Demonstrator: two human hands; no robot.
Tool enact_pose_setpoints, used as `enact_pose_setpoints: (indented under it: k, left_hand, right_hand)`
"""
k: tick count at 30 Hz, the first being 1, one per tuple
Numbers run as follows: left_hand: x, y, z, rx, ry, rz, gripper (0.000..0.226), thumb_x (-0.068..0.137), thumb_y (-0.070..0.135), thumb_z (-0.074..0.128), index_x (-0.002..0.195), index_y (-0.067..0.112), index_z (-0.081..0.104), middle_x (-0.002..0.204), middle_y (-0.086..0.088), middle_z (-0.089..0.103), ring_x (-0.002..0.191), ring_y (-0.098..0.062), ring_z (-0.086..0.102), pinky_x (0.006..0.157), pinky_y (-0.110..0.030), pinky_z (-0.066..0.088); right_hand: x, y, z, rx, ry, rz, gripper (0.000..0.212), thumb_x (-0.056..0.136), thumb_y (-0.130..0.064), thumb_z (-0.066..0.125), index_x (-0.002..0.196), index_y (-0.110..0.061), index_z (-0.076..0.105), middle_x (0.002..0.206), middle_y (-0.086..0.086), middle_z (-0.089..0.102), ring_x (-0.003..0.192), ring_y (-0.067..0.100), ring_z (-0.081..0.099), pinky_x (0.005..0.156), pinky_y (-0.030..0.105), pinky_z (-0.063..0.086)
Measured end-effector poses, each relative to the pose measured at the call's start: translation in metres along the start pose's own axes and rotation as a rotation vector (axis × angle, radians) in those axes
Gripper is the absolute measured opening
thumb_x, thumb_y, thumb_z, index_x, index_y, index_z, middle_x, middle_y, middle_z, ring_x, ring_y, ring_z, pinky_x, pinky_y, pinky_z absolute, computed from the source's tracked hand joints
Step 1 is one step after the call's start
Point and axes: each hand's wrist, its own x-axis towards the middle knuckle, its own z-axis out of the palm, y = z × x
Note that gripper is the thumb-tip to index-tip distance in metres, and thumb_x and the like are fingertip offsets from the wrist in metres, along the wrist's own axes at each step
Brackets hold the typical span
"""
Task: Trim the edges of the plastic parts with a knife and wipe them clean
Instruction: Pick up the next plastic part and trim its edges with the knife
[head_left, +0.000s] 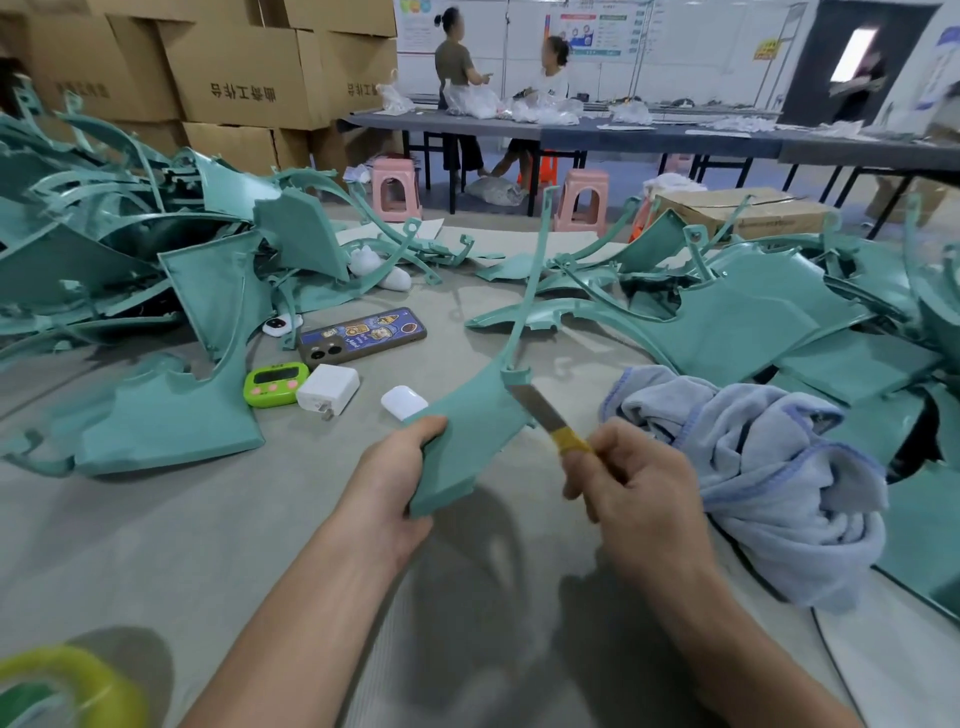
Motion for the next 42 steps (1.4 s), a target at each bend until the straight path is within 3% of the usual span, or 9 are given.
enact_pose_setpoints:
  k: [6,11,17,22,27,32,35,38,42]
  left_hand:
    - [-0.002,0.0,0.003,0.031,-0.01,-0.028,0.016,0.099,0.018,0.059,0.093,0.007,0.069,0.062,-0.006,0.072,0.041,-0.016,0.063,0.034,-0.016,0.04]
    - [0.001,0.005,0.005,-0.033,-0.032,-0.126,0.026,0.103,0.016,0.052,0.078,0.011,0.054,0.041,0.0,0.047,0.025,-0.009,0.039,0.026,-0.012,0.02]
    - [0.003,0.007,0.01,-0.012,-0.029,-0.092,0.022,0.101,0.015,0.056,0.079,0.01,0.056,0.043,0.0,0.051,0.026,-0.01,0.042,0.027,-0.011,0.023]
    - [0.003,0.007,0.008,-0.016,-0.035,-0.115,0.025,0.104,0.015,0.049,0.079,0.012,0.051,0.041,0.001,0.047,0.025,-0.009,0.039,0.026,-0.011,0.02]
    - [0.002,0.003,0.012,-0.039,-0.039,-0.071,0.026,0.102,0.013,0.052,0.076,0.011,0.053,0.041,0.001,0.049,0.025,-0.009,0.039,0.027,-0.012,0.021]
    - [0.002,0.002,0.009,-0.007,-0.027,-0.057,0.02,0.103,0.015,0.053,0.084,0.009,0.058,0.047,-0.001,0.059,0.03,-0.011,0.05,0.029,-0.013,0.028]
    - [0.003,-0.001,0.009,-0.025,0.036,0.098,0.011,0.1,0.013,0.058,0.1,0.005,0.066,0.071,-0.006,0.076,0.053,-0.019,0.071,0.04,-0.026,0.051]
    - [0.009,-0.01,0.012,0.059,0.094,0.332,0.015,0.099,0.014,0.057,0.109,0.01,0.069,0.096,-0.008,0.079,0.087,-0.028,0.076,0.074,-0.05,0.063]
    - [0.008,-0.018,0.017,0.195,0.014,0.419,0.017,0.099,0.012,0.055,0.109,0.017,0.068,0.103,-0.001,0.078,0.099,-0.024,0.074,0.081,-0.045,0.062]
  right_hand:
    - [-0.012,-0.008,0.003,-0.08,-0.3,-0.177,0.022,0.089,-0.022,0.074,0.072,-0.02,0.06,0.061,0.005,0.056,0.056,0.017,0.046,0.053,0.032,0.039]
    - [0.002,-0.005,0.002,-0.115,0.054,-0.087,0.027,0.09,-0.023,0.073,0.068,-0.02,0.058,0.059,0.002,0.054,0.05,0.009,0.042,0.048,0.019,0.034]
    - [-0.013,-0.007,0.011,-0.163,-0.214,-0.207,0.019,0.087,-0.038,0.066,0.075,-0.027,0.055,0.062,0.002,0.054,0.056,0.016,0.045,0.051,0.027,0.038]
    - [0.002,-0.004,0.0,-0.167,0.079,-0.094,0.026,0.091,-0.029,0.071,0.071,-0.021,0.056,0.057,0.001,0.055,0.05,0.012,0.044,0.048,0.022,0.034]
    - [-0.015,-0.01,0.005,-0.173,-0.251,-0.194,0.02,0.086,-0.038,0.065,0.074,-0.026,0.055,0.06,0.0,0.056,0.053,0.012,0.044,0.051,0.025,0.038]
    - [0.001,-0.003,-0.003,-0.227,0.119,-0.03,0.026,0.093,-0.028,0.069,0.071,-0.022,0.056,0.061,-0.004,0.063,0.053,0.011,0.051,0.05,0.022,0.04]
    - [0.003,-0.003,-0.004,0.132,0.048,0.072,0.023,0.094,-0.013,0.068,0.072,-0.014,0.064,0.065,0.002,0.067,0.056,0.01,0.053,0.058,0.027,0.045]
    - [0.0,-0.008,0.007,0.52,-0.058,0.286,0.013,0.089,-0.014,0.072,0.079,-0.014,0.08,0.086,0.005,0.077,0.073,0.009,0.062,0.07,0.027,0.05]
    - [0.005,-0.008,0.007,0.828,-0.115,0.515,0.015,0.074,-0.021,0.073,0.077,-0.008,0.082,0.095,0.008,0.078,0.084,0.013,0.073,0.08,0.028,0.062]
